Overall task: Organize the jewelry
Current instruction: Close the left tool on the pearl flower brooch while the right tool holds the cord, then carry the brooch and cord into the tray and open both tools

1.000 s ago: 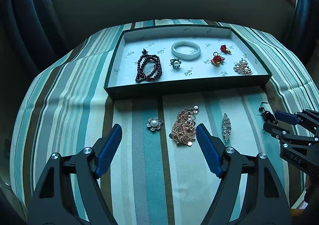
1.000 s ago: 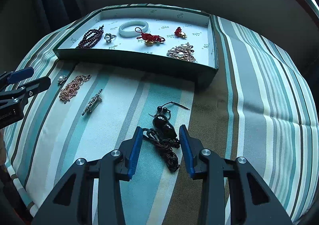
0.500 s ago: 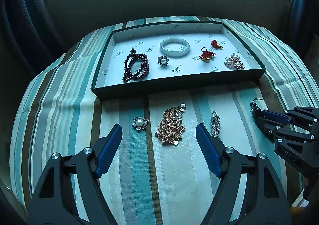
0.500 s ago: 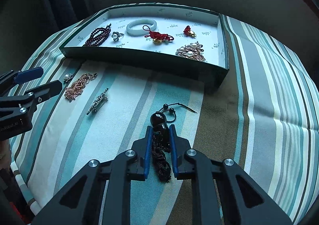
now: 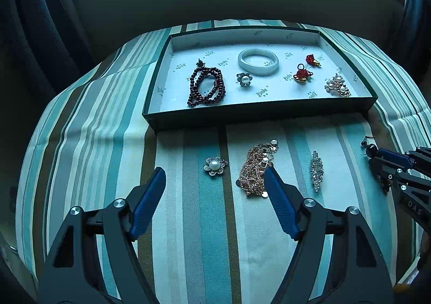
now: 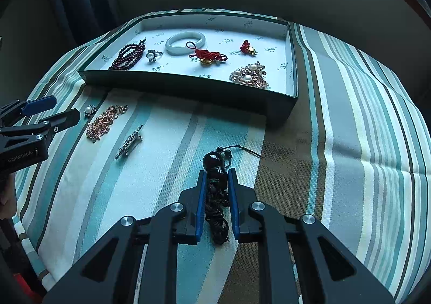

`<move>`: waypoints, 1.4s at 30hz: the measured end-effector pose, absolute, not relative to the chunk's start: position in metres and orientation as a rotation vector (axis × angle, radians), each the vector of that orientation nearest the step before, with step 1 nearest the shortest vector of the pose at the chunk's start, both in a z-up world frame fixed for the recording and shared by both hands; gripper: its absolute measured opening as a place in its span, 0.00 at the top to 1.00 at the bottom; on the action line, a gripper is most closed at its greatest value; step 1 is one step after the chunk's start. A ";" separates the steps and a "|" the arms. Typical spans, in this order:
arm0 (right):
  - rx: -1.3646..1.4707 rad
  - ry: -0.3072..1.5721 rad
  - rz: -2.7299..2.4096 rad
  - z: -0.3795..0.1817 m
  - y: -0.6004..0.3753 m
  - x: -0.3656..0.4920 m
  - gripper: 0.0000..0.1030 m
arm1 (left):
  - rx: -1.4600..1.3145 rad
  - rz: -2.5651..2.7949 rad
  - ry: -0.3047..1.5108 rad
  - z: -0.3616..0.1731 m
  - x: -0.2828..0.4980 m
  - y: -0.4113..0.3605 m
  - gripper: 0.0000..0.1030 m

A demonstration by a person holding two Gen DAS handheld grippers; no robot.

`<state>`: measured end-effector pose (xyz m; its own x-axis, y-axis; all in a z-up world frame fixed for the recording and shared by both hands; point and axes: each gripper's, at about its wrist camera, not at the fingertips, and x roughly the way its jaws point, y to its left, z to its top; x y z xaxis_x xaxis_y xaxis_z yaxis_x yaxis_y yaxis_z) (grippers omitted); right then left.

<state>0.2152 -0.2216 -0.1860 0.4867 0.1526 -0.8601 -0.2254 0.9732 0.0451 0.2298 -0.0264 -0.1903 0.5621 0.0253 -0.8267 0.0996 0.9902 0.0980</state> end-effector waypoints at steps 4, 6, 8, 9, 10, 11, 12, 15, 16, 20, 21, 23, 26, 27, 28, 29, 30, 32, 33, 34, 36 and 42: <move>-0.075 1.033 0.228 -0.184 -0.222 0.215 0.84 | 0.139 -0.028 0.985 -0.195 0.233 -0.020 0.27; -0.071 1.029 0.223 -0.183 -0.224 0.215 0.84 | 0.140 -0.017 0.988 -0.198 0.236 -0.017 0.27; -0.069 1.029 0.218 -0.183 -0.226 0.216 0.84 | 0.143 -0.005 0.991 -0.202 0.241 -0.013 0.31; -0.068 1.030 0.217 -0.183 -0.226 0.216 0.84 | 0.142 -0.001 0.996 -0.204 0.244 -0.012 0.36; -0.068 1.030 0.216 -0.183 -0.226 0.216 0.84 | 0.140 0.000 1.004 -0.207 0.247 -0.010 0.40; -0.069 1.031 0.217 -0.184 -0.226 0.216 0.84 | 0.134 -0.002 1.010 -0.209 0.250 -0.008 0.41; -0.070 1.032 0.217 -0.184 -0.225 0.216 0.84 | 0.133 -0.003 1.017 -0.212 0.252 -0.007 0.41; -0.071 1.037 0.218 -0.186 -0.224 0.216 0.84 | 0.133 -0.017 1.029 -0.217 0.255 -0.006 0.43; -0.071 1.038 0.218 -0.186 -0.224 0.216 0.84 | 0.134 -0.023 1.025 -0.217 0.255 -0.007 0.43; -0.070 1.045 0.222 -0.189 -0.223 0.217 0.84 | 0.144 -0.033 1.025 -0.219 0.256 -0.010 0.43; -0.069 1.046 0.222 -0.189 -0.223 0.217 0.84 | 0.145 -0.035 1.029 -0.220 0.258 -0.010 0.43; -0.068 1.047 0.222 -0.190 -0.223 0.217 0.84 | 0.148 -0.038 1.024 -0.222 0.260 -0.011 0.43; -0.065 1.047 0.222 -0.190 -0.225 0.217 0.84 | 0.140 -0.060 1.023 -0.221 0.263 -0.012 0.51; -0.064 1.047 0.222 -0.190 -0.225 0.217 0.84 | 0.133 -0.071 1.025 -0.221 0.263 -0.012 0.53; -0.063 1.047 0.222 -0.190 -0.225 0.217 0.84 | 0.131 -0.081 1.025 -0.221 0.263 -0.013 0.58; -0.063 1.047 0.222 -0.190 -0.225 0.217 0.84 | 0.133 -0.089 1.023 -0.221 0.263 -0.014 0.61; -0.064 1.047 0.222 -0.190 -0.225 0.217 0.84 | 0.138 -0.094 1.021 -0.221 0.262 -0.015 0.62; -0.063 1.046 0.222 -0.190 -0.225 0.217 0.84 | 0.139 -0.109 1.019 -0.222 0.261 -0.017 0.71; -0.063 1.046 0.222 -0.190 -0.225 0.217 0.84 | 0.133 -0.125 1.019 -0.222 0.260 -0.017 0.74; -0.063 1.046 0.222 -0.190 -0.225 0.217 0.84 | 0.129 -0.132 1.020 -0.222 0.260 -0.018 0.77; -0.063 1.046 0.222 -0.190 -0.225 0.217 0.84 | 0.139 -0.132 1.018 -0.222 0.259 -0.018 0.77; -0.062 1.043 0.221 -0.189 -0.225 0.217 0.84 | 0.157 -0.127 1.011 -0.222 0.257 -0.021 0.77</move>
<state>0.2172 -0.2253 -0.1893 0.4840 0.1519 -0.8618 -0.2104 0.9761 0.0539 0.2574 -0.0206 -0.2219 0.5249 -0.0334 -0.8505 0.1782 0.9814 0.0714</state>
